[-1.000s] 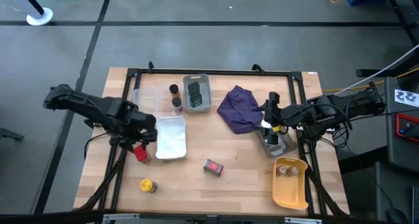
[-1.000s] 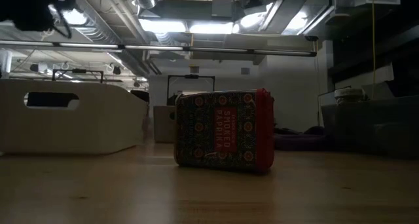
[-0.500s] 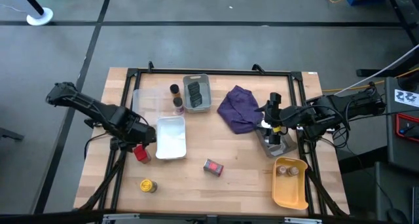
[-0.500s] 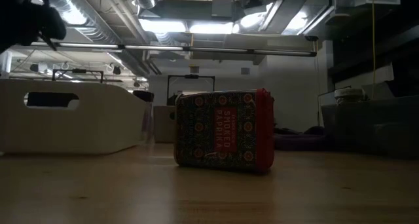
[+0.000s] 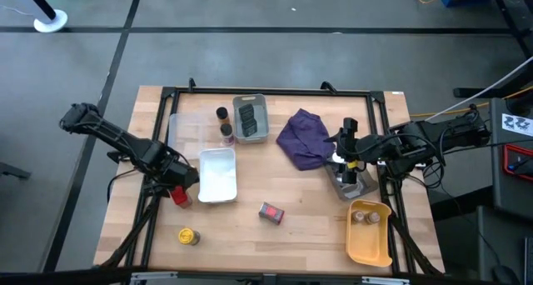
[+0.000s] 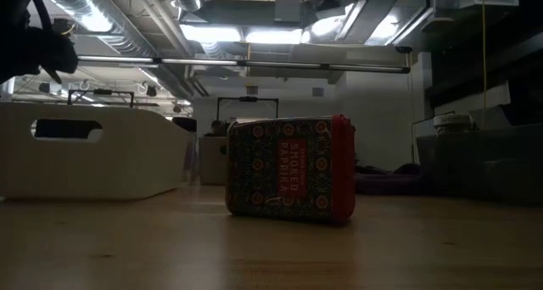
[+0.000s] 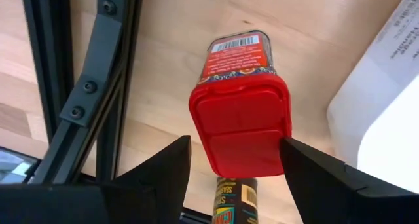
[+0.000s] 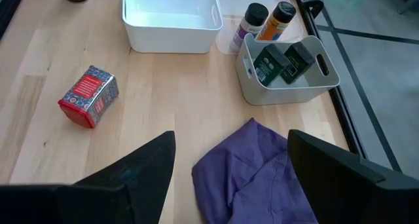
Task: Sort spices by type
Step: Put the red seasoning can into the most top left transparent bin
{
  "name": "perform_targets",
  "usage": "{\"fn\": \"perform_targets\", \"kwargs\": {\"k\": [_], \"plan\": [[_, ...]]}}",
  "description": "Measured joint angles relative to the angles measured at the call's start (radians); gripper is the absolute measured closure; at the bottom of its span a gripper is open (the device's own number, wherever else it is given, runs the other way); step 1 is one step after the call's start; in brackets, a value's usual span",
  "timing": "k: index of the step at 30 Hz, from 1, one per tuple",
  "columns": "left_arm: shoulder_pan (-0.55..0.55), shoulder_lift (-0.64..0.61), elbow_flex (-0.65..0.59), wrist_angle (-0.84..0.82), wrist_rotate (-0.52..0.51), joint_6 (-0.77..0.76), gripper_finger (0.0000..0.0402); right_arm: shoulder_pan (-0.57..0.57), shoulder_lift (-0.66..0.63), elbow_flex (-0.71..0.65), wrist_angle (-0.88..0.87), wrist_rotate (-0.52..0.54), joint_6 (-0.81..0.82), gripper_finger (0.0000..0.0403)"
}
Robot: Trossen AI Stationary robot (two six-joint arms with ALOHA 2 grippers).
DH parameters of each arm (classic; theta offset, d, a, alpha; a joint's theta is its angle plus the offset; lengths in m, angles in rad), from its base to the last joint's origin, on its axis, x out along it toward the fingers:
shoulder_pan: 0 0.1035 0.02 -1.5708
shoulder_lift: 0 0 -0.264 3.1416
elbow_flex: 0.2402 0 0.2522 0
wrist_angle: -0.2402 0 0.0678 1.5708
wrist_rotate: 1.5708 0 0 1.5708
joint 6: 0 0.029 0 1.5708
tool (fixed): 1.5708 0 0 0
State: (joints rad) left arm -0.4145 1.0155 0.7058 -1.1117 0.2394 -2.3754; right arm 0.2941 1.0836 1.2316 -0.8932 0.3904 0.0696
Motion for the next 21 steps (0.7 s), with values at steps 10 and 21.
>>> {"fn": "perform_targets", "kwargs": {"k": [10,21], "plan": [[0.001,-0.033,-0.006,0.02,-0.002,0.022,0.0183,0.0,0.0,0.0,0.0,-0.001,0.0,0.0109],[0.001,-0.044,-0.006,0.02,-0.048,0.136,0.0183,0.0,0.0,0.0,0.0,-0.002,0.0,0.0109]]}}
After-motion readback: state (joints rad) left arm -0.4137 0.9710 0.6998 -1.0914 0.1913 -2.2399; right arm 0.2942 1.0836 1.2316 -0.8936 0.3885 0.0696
